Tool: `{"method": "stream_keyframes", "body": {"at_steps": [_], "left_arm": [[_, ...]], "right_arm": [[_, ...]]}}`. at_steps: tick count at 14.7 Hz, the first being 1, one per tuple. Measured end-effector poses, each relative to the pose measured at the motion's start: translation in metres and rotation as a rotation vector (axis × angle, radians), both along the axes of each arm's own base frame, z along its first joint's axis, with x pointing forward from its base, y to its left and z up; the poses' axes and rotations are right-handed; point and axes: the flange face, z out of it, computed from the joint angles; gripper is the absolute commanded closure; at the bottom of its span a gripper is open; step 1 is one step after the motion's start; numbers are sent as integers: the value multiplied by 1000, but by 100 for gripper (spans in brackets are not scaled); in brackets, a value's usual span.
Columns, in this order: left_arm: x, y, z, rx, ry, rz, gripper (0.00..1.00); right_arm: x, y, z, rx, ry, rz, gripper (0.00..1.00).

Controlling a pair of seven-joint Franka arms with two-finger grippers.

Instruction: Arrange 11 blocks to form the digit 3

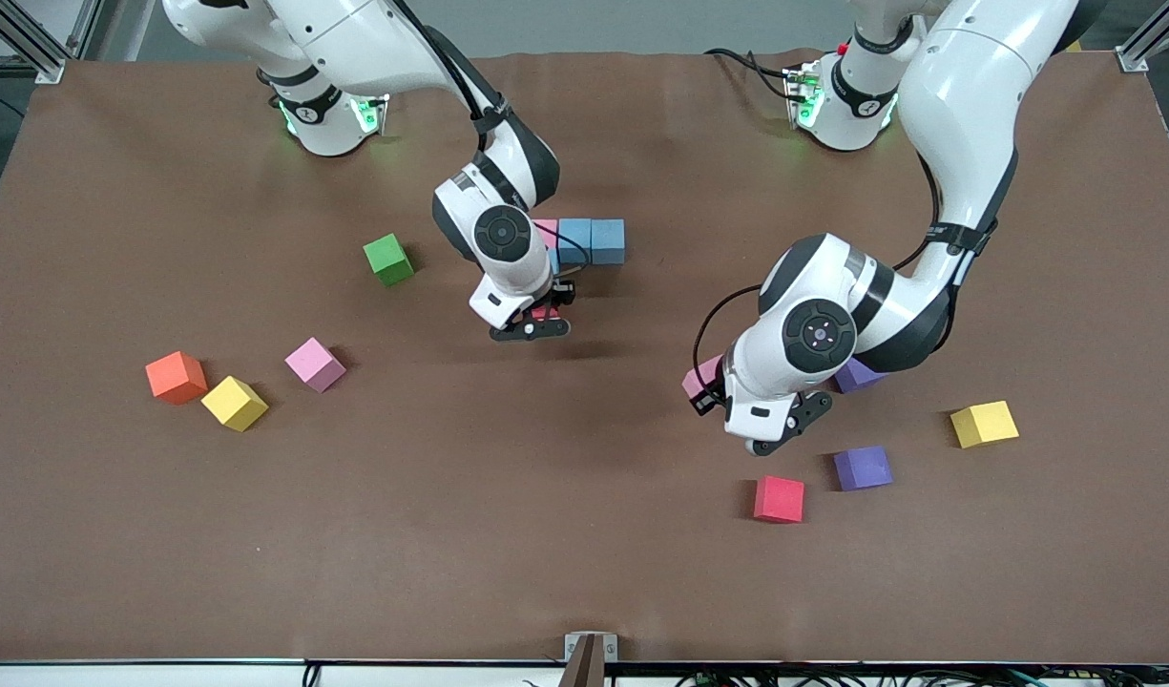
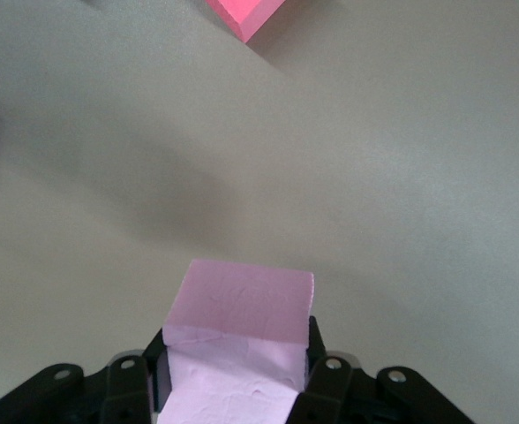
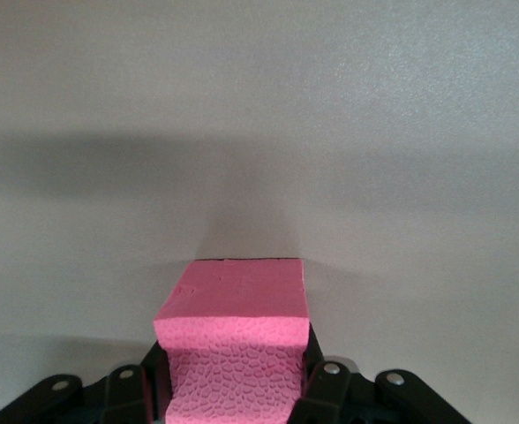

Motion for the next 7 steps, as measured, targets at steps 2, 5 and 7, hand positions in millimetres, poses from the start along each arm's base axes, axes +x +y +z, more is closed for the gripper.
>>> {"method": "stream_keyframes", "body": {"at_steps": [2,5,7], "left_arm": [[0,0,0,0,0,0,80],[0,0,0,0,0,-1,80],[-1,-2,-1,1,1,-3,80]], "right_arm": [[-1,1,0,1,1,3,69],[-3,3,0,2,3,6,68],[-4,2,-1,0,5,6,68]]}}
